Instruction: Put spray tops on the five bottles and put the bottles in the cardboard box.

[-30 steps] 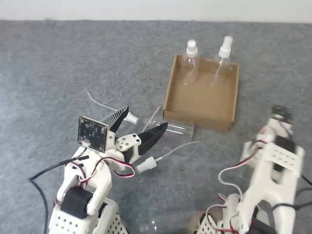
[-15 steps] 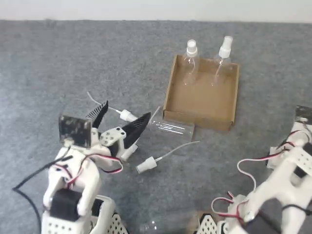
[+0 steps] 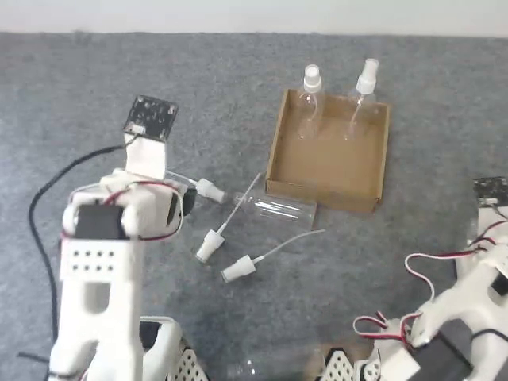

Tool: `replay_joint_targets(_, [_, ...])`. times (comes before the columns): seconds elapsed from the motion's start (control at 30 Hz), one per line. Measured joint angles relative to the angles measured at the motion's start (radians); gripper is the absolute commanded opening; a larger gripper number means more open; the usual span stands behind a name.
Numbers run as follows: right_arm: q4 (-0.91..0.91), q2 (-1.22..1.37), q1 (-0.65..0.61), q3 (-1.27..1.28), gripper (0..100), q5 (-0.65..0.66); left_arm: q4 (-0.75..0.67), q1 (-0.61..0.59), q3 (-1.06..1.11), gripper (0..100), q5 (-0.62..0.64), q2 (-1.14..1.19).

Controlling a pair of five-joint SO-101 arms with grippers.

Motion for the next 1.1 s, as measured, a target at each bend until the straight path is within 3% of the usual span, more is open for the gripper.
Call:
replay_joint_targets(0.17, [-0.009,0.02,0.0,-0.005,3.8,0.003,-0.114,-0.009,0.0,21,-0.04,0.133])
replay_joint_targets(0.43, [-0.009,0.023,0.009,-0.005,3.8,0.003,-0.15,0.057,-0.141,21,-0.453,0.454])
replay_joint_targets(0.63, [-0.009,0.023,0.029,-0.005,3.8,0.003,-0.157,0.057,-0.249,21,-0.69,0.631])
replay_joint_targets(1.1, [-0.009,0.023,0.029,-0.005,3.8,0.003,-0.324,0.089,-0.295,21,-0.825,0.899])
